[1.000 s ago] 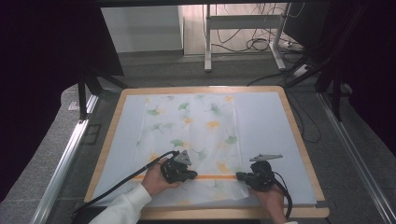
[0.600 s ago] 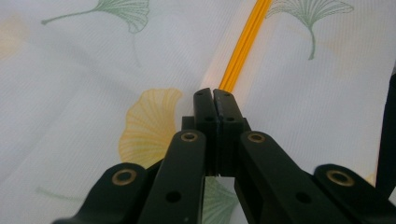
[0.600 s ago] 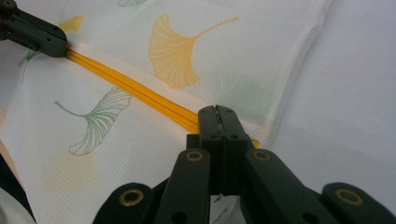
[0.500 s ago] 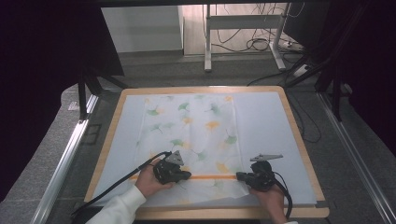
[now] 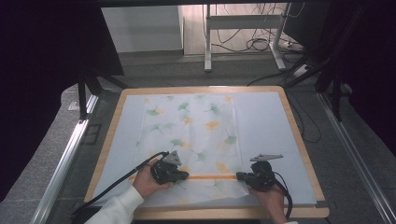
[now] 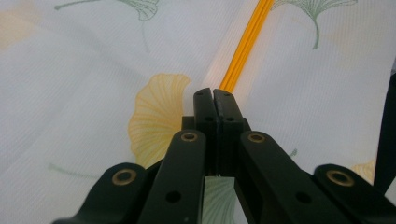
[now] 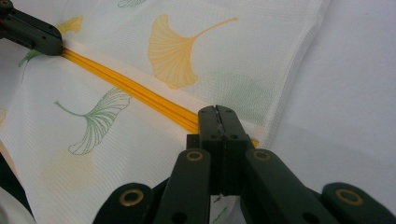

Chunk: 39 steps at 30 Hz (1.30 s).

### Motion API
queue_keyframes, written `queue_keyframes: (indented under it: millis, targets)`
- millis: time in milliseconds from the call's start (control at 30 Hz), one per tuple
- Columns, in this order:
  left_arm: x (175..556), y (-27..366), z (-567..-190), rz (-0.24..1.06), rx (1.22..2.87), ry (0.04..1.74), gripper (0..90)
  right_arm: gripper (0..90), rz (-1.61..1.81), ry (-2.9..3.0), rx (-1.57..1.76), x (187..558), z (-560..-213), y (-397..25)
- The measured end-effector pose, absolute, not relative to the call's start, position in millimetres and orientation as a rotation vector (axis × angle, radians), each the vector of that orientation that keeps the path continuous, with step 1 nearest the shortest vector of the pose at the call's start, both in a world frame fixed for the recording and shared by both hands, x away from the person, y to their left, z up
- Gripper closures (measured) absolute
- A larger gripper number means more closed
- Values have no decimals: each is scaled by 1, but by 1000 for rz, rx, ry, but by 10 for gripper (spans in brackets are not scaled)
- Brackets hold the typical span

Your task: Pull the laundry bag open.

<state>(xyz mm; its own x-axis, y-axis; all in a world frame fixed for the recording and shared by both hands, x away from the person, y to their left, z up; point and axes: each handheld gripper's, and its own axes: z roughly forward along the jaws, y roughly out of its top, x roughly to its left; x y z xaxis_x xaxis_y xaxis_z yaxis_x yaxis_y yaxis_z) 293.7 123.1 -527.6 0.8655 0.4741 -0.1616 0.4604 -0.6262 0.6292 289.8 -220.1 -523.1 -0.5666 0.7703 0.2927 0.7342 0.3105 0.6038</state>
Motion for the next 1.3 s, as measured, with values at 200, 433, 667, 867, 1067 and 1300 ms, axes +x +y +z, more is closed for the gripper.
queue_keyframes:
  millis: [200,433,667,867,1067,1300]
  targets:
    - [292,130,-528,26,2335,682,900,898,1108,2503,1436,290,-523,-220]
    - [290,135,-528,24,2338,689,900,898,1114,2505,1435,290,-523,-220]
    - [286,146,-528,45,2341,705,900,898,1116,2505,1437,290,-523,-220]
    - [285,157,-528,44,2337,718,900,898,1118,2505,1433,290,-524,-220]
    - [283,166,-528,41,2336,736,900,898,1120,2505,1429,290,-524,-220]
    - [282,183,-530,38,2317,776,900,898,1118,2505,1428,290,-524,-220]
